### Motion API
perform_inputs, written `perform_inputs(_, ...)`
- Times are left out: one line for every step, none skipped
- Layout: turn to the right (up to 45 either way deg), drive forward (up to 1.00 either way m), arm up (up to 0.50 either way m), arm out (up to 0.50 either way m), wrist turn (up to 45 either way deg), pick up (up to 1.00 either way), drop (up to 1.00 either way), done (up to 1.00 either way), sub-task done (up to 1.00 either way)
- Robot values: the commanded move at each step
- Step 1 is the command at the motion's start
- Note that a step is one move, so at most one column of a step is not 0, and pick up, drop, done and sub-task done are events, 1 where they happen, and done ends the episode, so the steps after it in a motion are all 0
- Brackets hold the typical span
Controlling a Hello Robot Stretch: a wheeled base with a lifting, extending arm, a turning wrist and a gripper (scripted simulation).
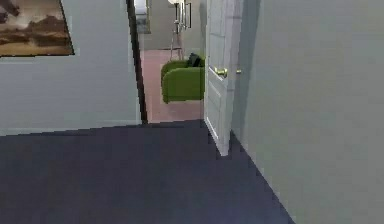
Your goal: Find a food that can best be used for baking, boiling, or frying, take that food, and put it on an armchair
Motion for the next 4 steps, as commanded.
perform_inputs(-45.0, 0.0, 0.0, 0.0, 0.0, 0.0, 0.0, 0.0, 0.0)
perform_inputs(-27.0, 0.0, 0.0, 0.0, 0.0, 0.0, 0.0, 0.0, 0.0)
perform_inputs(0.0, 0.6, 0.0, 0.0, 0.0, 0.0, 0.0, 0.0, 0.0)
perform_inputs(-30.0, 0.0, 0.0, 0.0, 0.0, 0.0, 0.0, 0.0, 0.0)
